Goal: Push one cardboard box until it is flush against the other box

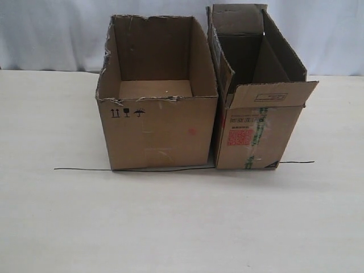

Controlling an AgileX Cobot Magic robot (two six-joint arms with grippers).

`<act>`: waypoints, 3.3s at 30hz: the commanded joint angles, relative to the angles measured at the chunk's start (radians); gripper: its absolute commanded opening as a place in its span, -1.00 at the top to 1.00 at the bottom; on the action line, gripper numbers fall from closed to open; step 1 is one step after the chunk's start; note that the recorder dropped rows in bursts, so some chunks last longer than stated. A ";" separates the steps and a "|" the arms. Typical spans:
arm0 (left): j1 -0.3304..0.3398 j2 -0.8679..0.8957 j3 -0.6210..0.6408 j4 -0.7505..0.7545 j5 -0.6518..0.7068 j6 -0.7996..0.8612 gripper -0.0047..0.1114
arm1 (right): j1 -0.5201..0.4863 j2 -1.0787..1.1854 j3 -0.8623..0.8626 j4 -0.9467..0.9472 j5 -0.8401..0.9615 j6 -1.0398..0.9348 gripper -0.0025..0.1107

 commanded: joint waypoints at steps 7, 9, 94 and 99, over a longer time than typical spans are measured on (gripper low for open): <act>-0.009 -0.222 0.050 0.048 0.017 -0.099 0.92 | 0.003 -0.003 0.004 0.002 -0.007 -0.009 0.87; -0.009 -0.222 0.050 0.048 0.026 -0.097 0.92 | 0.003 -0.003 0.004 0.002 -0.007 -0.009 0.87; 0.131 -0.314 0.435 0.875 -0.306 -0.799 0.92 | 0.003 -0.003 0.004 0.002 -0.007 -0.009 0.87; 0.131 -0.314 0.435 0.875 -0.306 -0.799 0.92 | 0.003 -0.003 0.004 0.002 -0.007 -0.009 0.87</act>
